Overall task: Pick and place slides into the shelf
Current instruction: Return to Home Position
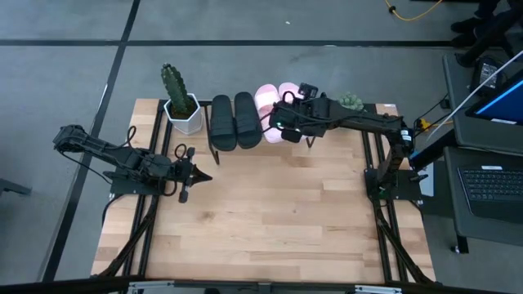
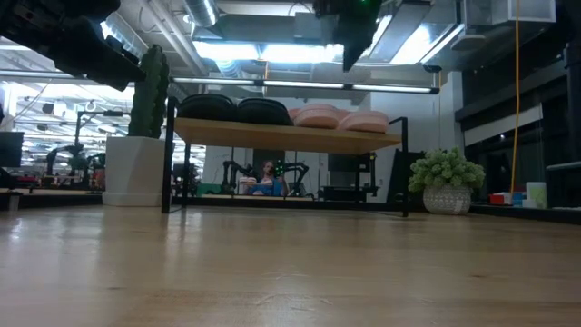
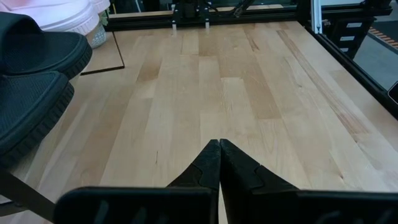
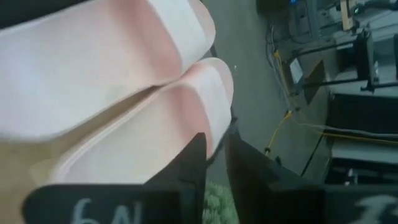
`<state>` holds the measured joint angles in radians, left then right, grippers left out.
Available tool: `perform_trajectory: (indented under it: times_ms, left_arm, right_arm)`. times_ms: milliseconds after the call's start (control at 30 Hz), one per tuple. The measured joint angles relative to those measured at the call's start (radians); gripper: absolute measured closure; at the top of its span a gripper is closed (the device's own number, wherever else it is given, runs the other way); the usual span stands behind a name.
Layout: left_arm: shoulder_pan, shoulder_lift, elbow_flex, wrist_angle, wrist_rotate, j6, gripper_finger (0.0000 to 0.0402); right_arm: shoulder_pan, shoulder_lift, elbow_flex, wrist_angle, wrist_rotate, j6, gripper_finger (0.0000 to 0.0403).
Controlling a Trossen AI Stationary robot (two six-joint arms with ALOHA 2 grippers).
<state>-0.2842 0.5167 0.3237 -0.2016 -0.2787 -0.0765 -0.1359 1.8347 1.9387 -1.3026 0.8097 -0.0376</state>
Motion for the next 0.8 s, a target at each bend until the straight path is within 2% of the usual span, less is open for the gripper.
perform_trajectory:
  times_ms: [133, 267, 367, 467, 567, 667, 800]
  left_arm:
    - [0.0, 0.0, 0.0, 0.0, 0.0, 0.0, 0.0401]
    - [0.0, 0.0, 0.0, 0.0, 0.0, -0.001, 0.0401]
    - [0.0, 0.0, 0.0, 0.0, 0.0, -0.001, 0.0401]
    - [0.0, 0.0, 0.0, 0.0, 0.0, -0.001, 0.0401]
    - [0.0, 0.0, 0.0, 0.0, 0.017, -0.001, 0.0401]
    - [0.0, 0.0, 0.0, 0.01, 0.082, -0.003, 0.0401]
    - [-0.001, 0.0, 0.0, 0.039, 0.118, 0.005, 0.0401]
  right_arm:
    - [0.053, -0.001, 0.08, -0.138, 0.0, 0.116, 0.0388]
    - [0.113, -0.016, 0.078, -0.182, 0.0, 0.215, 0.0395]
    - [0.169, -0.031, 0.019, -0.186, 0.0, 0.282, 0.0399]
    - [0.218, -0.049, -0.095, -0.138, -0.004, 0.362, 0.0399]
    - [0.256, -0.085, -0.249, -0.026, -0.019, 0.403, 0.0399]
    - [0.283, -0.142, -0.41, 0.175, -0.128, 0.422, 0.04]
    - [0.312, -0.241, -0.61, 0.488, -0.239, 0.331, 0.0401]
